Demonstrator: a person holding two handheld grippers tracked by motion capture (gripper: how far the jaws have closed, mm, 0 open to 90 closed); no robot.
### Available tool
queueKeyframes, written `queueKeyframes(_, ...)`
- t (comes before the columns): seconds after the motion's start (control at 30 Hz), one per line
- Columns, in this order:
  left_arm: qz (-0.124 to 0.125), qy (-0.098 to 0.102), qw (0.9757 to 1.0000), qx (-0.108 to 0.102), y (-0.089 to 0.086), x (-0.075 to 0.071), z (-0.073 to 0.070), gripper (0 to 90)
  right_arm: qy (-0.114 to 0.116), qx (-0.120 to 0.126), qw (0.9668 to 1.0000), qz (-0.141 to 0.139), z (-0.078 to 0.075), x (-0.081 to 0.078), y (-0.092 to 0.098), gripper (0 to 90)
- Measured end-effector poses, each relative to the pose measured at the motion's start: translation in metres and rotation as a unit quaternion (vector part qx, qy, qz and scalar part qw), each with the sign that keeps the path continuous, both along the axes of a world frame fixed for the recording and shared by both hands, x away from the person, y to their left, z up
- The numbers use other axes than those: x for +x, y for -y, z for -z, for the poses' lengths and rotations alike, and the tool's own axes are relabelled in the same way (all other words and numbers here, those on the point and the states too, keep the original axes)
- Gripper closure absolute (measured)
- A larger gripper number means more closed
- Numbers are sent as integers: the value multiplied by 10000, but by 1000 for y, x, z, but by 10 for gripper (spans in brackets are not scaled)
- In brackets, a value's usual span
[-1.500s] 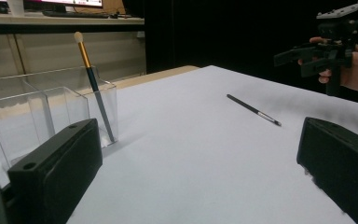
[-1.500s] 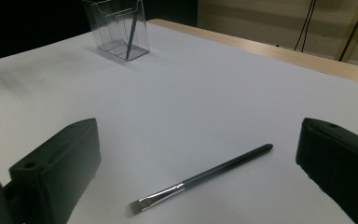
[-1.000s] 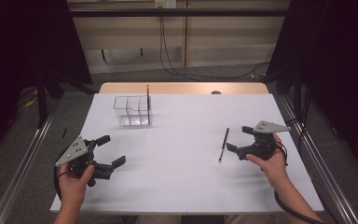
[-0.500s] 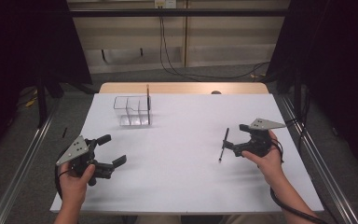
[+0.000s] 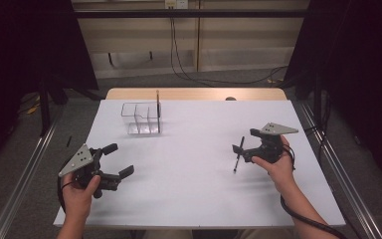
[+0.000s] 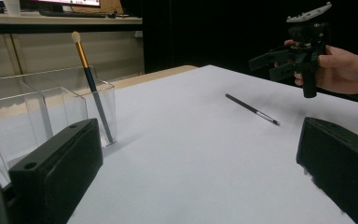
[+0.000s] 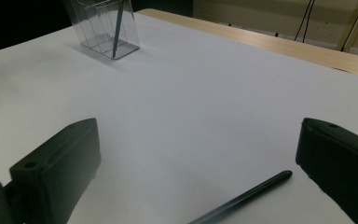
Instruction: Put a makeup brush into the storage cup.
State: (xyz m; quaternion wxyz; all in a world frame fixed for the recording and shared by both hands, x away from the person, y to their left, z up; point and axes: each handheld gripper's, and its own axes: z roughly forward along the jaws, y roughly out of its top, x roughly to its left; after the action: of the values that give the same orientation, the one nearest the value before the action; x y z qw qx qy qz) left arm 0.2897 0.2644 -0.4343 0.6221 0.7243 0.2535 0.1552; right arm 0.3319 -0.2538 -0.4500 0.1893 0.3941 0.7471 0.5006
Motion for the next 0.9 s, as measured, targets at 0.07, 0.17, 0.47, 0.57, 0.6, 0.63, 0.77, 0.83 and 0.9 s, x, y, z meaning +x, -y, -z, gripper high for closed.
queueKeyframes(0.07, 9, 6, 10000, 8, 0, 0, 0, 3, -62, -71, 10000, 10, -1, 2, -1, 0)
queueKeyframes(0.17, 12, 1, 10000, 10, 0, 1, 0, 3, -210, -230, 9995, 45, -3, 6, -4, 0)
queueKeyframes(0.47, 43, -16, 10000, -2, 3, 2, 0, 4, -1073, -695, 9913, 301, -4, 16, -9, 12)
queueKeyframes(0.57, 67, -14, 10000, 24, 3, 3, 0, 4, -1294, -855, 9872, 364, -5, 18, -10, 16)
queueKeyframes(0.6, 67, -20, 10000, 25, 4, 3, 0, 4, -1354, -931, 9856, 390, -5, 18, -10, 17)
queueKeyframes(0.63, 60, -20, 10000, 36, 4, 3, 0, 4, -1410, -1014, 9839, 425, -5, 19, -11, 16)
queueKeyframes(0.77, 74, -19, 10000, 58, 5, 3, 0, 4, -1613, -1268, 9780, 367, -6, 20, -13, 27)
queueKeyframes(0.83, 86, -24, 9999, 51, 5, 3, 1, 4, -1714, -1400, 9746, 338, -5, 20, -15, 34)
queueKeyframes(0.9, 94, -28, 9999, 42, 5, 3, 1, 4, -1851, -1534, 9701, 332, -4, 20, -16, 41)
